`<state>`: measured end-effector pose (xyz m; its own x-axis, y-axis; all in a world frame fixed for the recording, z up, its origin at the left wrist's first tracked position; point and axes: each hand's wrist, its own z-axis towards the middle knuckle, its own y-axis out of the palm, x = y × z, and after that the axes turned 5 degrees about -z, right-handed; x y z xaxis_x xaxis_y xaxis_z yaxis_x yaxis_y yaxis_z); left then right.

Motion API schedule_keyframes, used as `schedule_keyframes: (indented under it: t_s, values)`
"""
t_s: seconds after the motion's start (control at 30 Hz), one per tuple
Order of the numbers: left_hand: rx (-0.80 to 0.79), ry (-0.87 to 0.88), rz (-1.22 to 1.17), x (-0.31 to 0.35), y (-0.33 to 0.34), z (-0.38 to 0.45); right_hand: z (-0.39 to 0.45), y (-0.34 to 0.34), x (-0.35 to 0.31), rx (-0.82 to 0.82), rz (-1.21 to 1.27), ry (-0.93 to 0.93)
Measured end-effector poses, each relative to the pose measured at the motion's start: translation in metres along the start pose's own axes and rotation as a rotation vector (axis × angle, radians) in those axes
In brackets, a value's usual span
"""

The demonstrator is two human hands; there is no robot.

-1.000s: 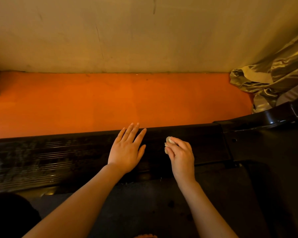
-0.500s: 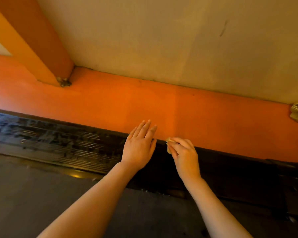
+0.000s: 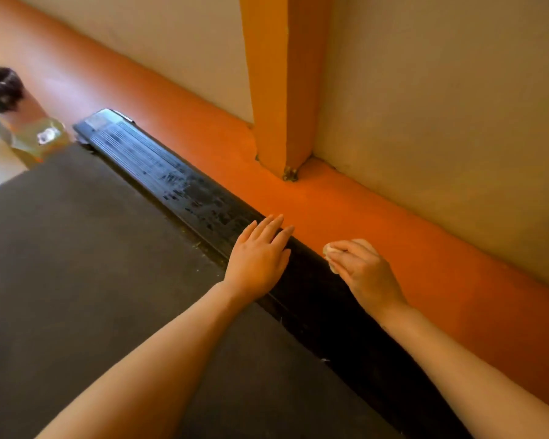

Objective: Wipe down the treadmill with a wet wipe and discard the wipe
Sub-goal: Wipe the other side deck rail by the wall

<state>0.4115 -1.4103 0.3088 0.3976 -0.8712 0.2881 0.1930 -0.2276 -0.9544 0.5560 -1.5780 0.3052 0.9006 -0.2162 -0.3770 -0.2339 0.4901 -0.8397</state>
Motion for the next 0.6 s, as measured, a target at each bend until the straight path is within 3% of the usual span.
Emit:
schedule_keyframes:
  t_s: [0.23, 0.43, 0.6]
  values:
    - [0.032, -0.11, 0.054, -0.116, -0.103, -0.002, 0.113, 0.02, -0.087, -0.006, 0.016, -0.181]
    - [-0.007, -0.059, 0.136, -0.218, -0.206, 0.0, 0.208, 0.053, -0.171, 0.044, 0.046, -0.167]
    - [0.07, -0.176, 0.124, -0.29, -0.241, -0.024, 0.264, 0.086, -0.242, 0.076, 0.116, -0.183]
